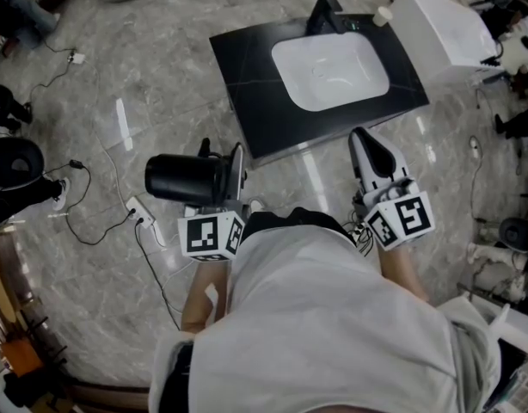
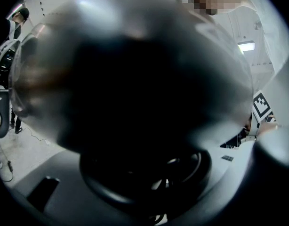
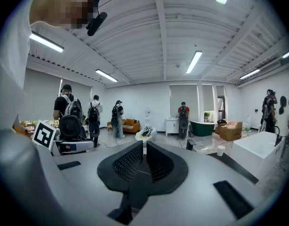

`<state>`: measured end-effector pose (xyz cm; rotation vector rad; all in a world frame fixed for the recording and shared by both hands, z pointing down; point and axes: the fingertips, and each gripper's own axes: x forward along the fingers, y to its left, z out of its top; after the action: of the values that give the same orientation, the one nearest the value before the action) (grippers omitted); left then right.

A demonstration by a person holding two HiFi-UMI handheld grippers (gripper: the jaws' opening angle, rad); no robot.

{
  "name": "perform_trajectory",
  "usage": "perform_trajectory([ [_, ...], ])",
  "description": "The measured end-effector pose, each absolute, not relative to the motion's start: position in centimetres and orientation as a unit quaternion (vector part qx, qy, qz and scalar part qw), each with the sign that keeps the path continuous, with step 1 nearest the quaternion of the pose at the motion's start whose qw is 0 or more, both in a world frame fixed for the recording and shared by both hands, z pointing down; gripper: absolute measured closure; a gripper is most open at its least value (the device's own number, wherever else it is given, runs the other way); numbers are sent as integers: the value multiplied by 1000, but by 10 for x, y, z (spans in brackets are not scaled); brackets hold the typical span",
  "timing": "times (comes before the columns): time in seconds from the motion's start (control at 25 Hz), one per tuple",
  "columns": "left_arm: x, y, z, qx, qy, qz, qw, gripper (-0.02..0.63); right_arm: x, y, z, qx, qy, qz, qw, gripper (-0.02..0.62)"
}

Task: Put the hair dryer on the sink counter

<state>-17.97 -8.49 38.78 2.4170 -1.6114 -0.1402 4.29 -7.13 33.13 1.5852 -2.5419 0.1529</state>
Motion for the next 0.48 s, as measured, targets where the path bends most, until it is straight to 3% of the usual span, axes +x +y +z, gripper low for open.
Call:
perform_trajectory([
  [0.48, -180, -80, 384, 819, -561, -46, 111, 368, 35, -88, 330, 506, -858, 54, 68, 549],
])
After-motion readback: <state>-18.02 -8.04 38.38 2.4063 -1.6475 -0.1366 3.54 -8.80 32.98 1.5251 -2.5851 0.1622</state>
